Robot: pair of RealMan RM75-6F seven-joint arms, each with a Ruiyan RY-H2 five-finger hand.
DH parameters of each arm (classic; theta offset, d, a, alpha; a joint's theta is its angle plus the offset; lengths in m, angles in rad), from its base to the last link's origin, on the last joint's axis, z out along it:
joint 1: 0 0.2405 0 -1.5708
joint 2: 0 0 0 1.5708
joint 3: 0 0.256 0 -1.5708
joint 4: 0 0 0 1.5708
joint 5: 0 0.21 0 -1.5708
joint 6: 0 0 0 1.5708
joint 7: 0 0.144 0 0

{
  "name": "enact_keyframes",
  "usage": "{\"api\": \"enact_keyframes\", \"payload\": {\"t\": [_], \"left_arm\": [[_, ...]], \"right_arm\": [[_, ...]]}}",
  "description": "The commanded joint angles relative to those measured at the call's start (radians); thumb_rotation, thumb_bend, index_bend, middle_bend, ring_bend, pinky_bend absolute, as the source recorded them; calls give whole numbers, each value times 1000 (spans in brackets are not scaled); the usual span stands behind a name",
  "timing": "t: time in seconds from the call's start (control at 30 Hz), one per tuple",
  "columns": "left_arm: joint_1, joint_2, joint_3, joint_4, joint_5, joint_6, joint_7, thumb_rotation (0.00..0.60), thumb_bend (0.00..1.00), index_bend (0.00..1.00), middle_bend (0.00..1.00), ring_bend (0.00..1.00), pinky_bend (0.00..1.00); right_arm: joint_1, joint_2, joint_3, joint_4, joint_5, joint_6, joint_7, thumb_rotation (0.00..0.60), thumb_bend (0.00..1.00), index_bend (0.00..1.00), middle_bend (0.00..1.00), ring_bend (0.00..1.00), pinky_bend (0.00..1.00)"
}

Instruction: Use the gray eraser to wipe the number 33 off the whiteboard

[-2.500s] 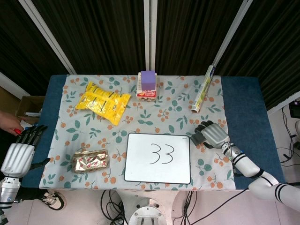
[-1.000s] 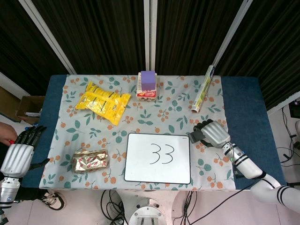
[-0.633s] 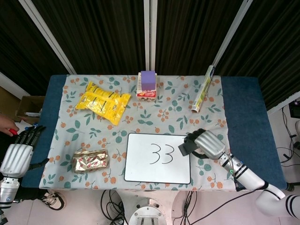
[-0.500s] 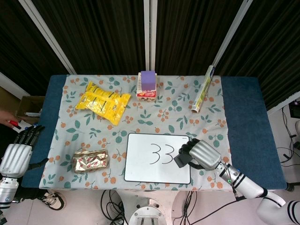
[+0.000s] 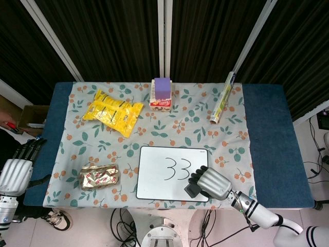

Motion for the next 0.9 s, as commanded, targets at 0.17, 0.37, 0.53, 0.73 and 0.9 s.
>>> {"api": "enact_keyframes", "payload": {"t": [0.17,0.37,0.53,0.73,0.9], "left_arm": [[7,3,1,8,-2,7,-7,600,58,85,96,74,166],[11,6,2,11,-2,12,-11,600,58,85,96,74,166],[13,4,2,11,-1,14,-12,600,58,85,96,74,166],[12,5,-1,12,2,18,-14,600,58,85,96,74,166],[14,4,0,19,1,18,-20,600,57,85,96,74,166]], "right_arm": [[10,-45,22,20,45,-45,-44,600,302,869,727,633,702],[23,-68,39,25,68,-70,-75,600,303,870,727,633,702],[36,-88,49,23,97,-104,-106,600,304,875,733,640,710],[45,-112,56,31,117,-124,-135,600,304,876,732,640,710],[50,-134,69,39,142,-132,-157,600,305,876,732,640,710]]}}
